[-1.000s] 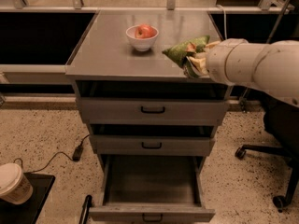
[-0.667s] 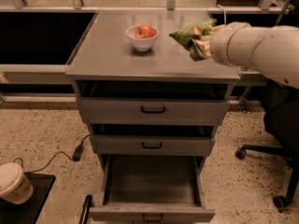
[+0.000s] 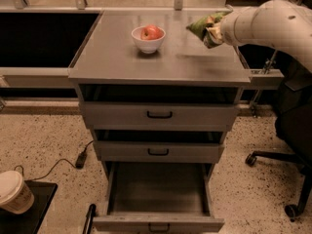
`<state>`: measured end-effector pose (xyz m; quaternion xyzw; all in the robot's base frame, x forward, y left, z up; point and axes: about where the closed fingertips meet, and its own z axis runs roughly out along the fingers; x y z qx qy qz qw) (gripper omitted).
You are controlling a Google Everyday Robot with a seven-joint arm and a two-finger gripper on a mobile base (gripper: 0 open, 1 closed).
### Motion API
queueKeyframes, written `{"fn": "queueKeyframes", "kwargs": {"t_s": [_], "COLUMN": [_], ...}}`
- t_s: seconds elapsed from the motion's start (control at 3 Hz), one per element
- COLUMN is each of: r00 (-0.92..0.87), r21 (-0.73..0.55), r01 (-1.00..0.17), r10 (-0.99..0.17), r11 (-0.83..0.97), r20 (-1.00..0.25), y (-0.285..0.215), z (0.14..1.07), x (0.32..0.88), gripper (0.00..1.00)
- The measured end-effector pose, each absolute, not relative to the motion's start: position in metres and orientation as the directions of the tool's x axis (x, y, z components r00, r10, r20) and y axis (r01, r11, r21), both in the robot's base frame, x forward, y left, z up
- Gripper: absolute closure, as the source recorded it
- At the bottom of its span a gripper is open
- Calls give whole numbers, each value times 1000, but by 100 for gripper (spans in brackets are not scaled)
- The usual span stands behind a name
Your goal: Pick green jalapeno chip bag from bottom drawer and place on counter
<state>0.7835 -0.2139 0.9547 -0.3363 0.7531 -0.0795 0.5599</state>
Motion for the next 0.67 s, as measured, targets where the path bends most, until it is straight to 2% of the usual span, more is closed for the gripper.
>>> {"fn": "queueKeyframes", "kwargs": {"t_s": [0.33,0.67], "r00": [-213,-271], "r21": [-439,-340], "r01": [-504,-592], "r10": [-599,-578], "r11": [744,731], "r20": [-772,-770], "y": [-224,-226], "z": [916,890], "x": [812,813], "gripper": [100,100]}}
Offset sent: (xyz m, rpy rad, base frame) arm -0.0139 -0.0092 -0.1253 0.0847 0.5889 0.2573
